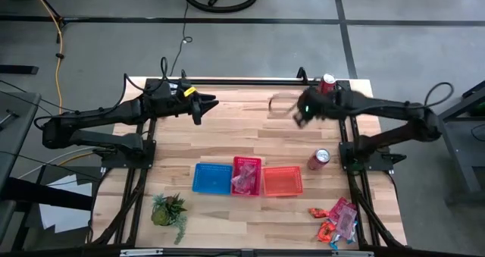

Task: Sort candy
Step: Put the red candy pack into the red bin

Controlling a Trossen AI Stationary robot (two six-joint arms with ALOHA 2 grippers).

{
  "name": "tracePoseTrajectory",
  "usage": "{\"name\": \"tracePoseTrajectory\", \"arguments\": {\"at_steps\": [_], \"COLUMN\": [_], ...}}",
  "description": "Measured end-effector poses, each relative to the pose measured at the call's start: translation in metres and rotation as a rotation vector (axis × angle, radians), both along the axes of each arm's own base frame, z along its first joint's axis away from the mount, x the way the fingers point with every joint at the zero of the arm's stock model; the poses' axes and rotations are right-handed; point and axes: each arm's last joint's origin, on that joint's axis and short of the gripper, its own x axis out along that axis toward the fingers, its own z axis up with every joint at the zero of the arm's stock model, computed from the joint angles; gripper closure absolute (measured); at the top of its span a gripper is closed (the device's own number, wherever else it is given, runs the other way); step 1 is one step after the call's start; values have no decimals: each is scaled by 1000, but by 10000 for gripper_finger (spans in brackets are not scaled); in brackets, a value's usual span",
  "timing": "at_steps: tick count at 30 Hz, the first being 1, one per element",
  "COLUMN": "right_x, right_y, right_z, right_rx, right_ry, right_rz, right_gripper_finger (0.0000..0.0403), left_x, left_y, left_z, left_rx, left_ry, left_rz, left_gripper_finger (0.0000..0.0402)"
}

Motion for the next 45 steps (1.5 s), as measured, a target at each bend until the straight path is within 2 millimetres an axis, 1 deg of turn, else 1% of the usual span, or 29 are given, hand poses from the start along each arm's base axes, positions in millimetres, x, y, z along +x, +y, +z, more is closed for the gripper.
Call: {"name": "tracePoseTrajectory", "arguments": {"at_steps": [3, 5, 8, 10, 11, 13, 15, 17, 19, 21, 24, 26, 29, 31, 34, 38, 41, 45], "right_x": [-8, -12, -23, -30, -33, -35, -36, -33, -29, -24, -17, -14, -8, -6, -6, -13, -23, -37], "right_y": [-27, -44, -62, -69, -70, -67, -59, -49, -36, -21, 5, 25, 58, 85, 128, 185, 217, 249], "right_z": [2, 0, -14, -25, -30, -40, -44, -44, -38, -27, -6, 5, 12, 9, -4, -19, -32, -54], "right_rx": [-13, -13, 33, 93, 124, 195, 266, 314, 337, 347, 382, 443, 568, 666, 821, 1015, 1089, 1119], "right_ry": [-38, -72, -109, -123, -112, -92, -88, -122, -201, -316, -499, -610, -664, -615, -469, -279, -127, 79], "right_rz": [-156, -260, -463, -545, -548, -493, -404, -303, -183, -55, 155, 267, 373, 425, 457, 502, 475, 405], "right_gripper_finger": [199, 199, 199, 199, 199, 199, 199, 199, 199, 199, 199, 199, 199, 199, 199, 199, 199, 199], "left_x": [0, 0, 0, 0, 0, 0, 0, 0, 0, 0, 0, 0, 0, 0, 0, 0, 0, 0], "left_y": [0, 0, 0, 0, 0, 0, 0, 0, 0, 0, 0, 0, 0, 0, 0, 0, 0, 0], "left_z": [0, 0, 0, 0, 0, 0, 0, -1, 0, 0, 0, 0, -1, 0, 0, 0, 0, 0], "left_rx": [25, 44, 70, 83, 88, 89, 94, 122, 150, 156, 153, 153, 153, 153, 153, 144, 144, 129], "left_ry": [7, 15, 25, 30, 31, 32, 35, 48, 57, 60, 58, 59, 59, 59, 58, 54, 51, 46], "left_rz": [-2, -5, -10, -12, -13, -13, -14, -20, -23, -23, -22, -22, -22, -22, -22, -28, -28, -26], "left_gripper_finger": [252, 252, 252, 252, 252, 252, 252, 252, 252, 252, 252, 252, 252, 252, 252, 252, 252, 252]}}
